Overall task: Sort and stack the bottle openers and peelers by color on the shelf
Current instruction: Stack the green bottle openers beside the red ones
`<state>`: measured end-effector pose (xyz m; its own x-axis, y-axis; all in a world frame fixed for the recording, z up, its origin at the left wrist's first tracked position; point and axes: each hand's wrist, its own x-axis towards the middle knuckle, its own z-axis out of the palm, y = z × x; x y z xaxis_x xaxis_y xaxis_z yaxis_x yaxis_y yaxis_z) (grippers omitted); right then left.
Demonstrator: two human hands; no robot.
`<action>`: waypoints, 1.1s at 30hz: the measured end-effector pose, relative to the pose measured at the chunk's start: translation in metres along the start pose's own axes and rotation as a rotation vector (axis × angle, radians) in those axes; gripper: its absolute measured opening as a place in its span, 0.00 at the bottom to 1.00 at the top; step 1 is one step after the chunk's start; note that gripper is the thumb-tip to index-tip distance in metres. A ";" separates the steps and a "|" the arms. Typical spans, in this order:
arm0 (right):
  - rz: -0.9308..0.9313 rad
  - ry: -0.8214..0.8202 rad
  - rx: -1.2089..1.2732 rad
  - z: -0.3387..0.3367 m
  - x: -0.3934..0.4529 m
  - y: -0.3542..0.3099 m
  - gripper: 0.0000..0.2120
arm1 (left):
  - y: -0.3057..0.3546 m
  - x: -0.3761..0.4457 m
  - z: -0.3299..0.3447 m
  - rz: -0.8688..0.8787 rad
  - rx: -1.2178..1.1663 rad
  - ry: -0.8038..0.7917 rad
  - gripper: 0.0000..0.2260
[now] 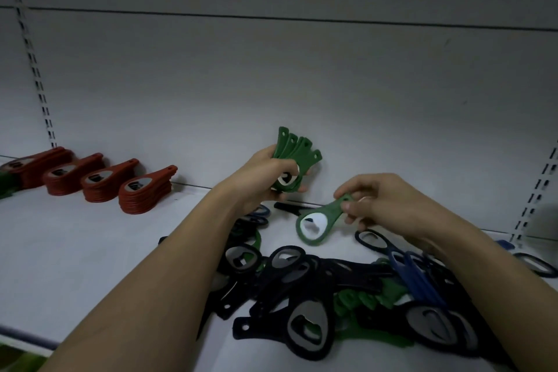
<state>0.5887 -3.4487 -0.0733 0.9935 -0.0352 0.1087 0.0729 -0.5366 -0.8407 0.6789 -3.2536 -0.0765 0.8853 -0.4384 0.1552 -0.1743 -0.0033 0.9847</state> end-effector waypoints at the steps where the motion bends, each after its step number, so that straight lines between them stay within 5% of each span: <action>1: -0.025 0.030 0.094 -0.005 -0.002 -0.001 0.07 | -0.001 0.001 0.000 -0.010 0.008 -0.010 0.15; 6: -0.112 0.157 0.309 -0.011 -0.002 -0.004 0.07 | -0.001 -0.002 0.011 -0.140 -0.107 -0.126 0.06; 10: -0.100 0.180 0.365 -0.007 -0.001 -0.002 0.09 | 0.003 -0.010 0.021 -0.180 -0.135 -0.367 0.17; 15: -0.163 0.348 -0.121 0.002 0.001 0.003 0.18 | -0.005 -0.005 0.019 -0.123 -0.113 -0.273 0.15; 17: -0.263 0.210 -0.131 0.001 -0.008 -0.007 0.17 | -0.006 -0.001 0.016 -0.078 -0.107 -0.163 0.17; 23: -0.261 -0.651 -0.498 0.009 -0.044 -0.040 0.21 | -0.001 -0.002 0.011 -0.058 -0.312 0.037 0.17; 26: -0.282 -0.659 -0.616 0.021 -0.044 -0.035 0.22 | 0.001 -0.002 0.012 -0.054 -0.329 0.034 0.17; 33: -0.302 -0.333 -0.536 0.031 -0.023 -0.010 0.16 | -0.003 -0.001 0.012 -0.044 -0.179 -0.038 0.20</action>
<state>0.5682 -3.4164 -0.0838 0.9170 0.3949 0.0558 0.3814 -0.8274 -0.4123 0.6735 -3.2642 -0.0802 0.8727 -0.4754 0.1114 -0.0526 0.1354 0.9894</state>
